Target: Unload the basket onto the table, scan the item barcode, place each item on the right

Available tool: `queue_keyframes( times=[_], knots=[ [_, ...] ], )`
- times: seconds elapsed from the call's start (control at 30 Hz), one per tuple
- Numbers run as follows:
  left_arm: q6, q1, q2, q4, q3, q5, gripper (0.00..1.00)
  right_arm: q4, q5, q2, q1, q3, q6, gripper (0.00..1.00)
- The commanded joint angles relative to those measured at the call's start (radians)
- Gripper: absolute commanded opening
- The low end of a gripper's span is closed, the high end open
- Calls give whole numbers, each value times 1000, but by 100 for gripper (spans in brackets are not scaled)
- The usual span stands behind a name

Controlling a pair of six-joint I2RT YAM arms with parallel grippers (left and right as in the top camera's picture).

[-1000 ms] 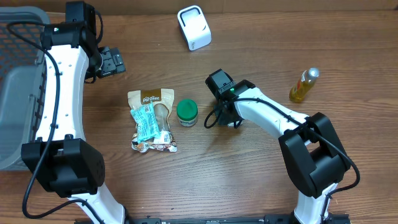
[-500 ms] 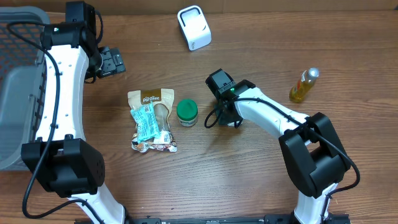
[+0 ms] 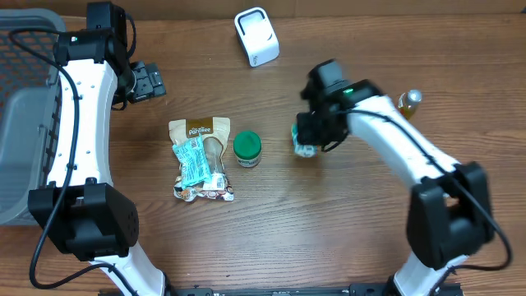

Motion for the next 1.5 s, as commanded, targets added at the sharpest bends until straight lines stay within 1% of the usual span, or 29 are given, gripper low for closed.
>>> queue_keyframes(
  times=[0.0,0.13,0.3,0.53,0.6,0.63,0.73,0.8,0.9,1.07,1.2,1.3,1.37,1.47],
  knots=[
    [10,-8,-5,0,18,1,100,3,-437,-13,-126,-19,-127,4],
    [10,-8,-5,0,18,1,99,60,-576,-12,-182,-101,-167,4],
    [11,-8,-5,0,18,1,100,227,-670,-12,-190,-236,-148,4],
    [11,-8,-5,0,18,1,100,552,-668,-12,-189,-437,65,4],
    [11,-8,-5,1,18,1,100,624,-646,-12,-189,-474,129,4],
    [10,-8,-5,1,18,1,100,685,-607,-12,-189,-508,190,4],
    [10,-8,-5,0,18,1,100,758,-597,-12,-189,-546,235,4],
    [10,-8,-5,0,18,1,100,766,-571,-12,-189,-552,253,4],
    [10,-8,-5,0,18,1,99,762,-481,-12,-189,-552,302,4],
    [11,-8,-5,0,18,1,100,768,-473,-12,-189,-552,310,4],
    [11,-8,-5,0,18,1,100,731,-412,-12,-189,-552,337,4],
    [10,-8,-5,0,18,1,99,724,-404,-12,-189,-552,337,4],
    [11,-8,-5,1,18,1,99,713,-405,-12,-189,-552,341,5],
    [10,-8,-5,1,18,1,100,686,-409,-12,-190,-552,340,16]
  ],
)
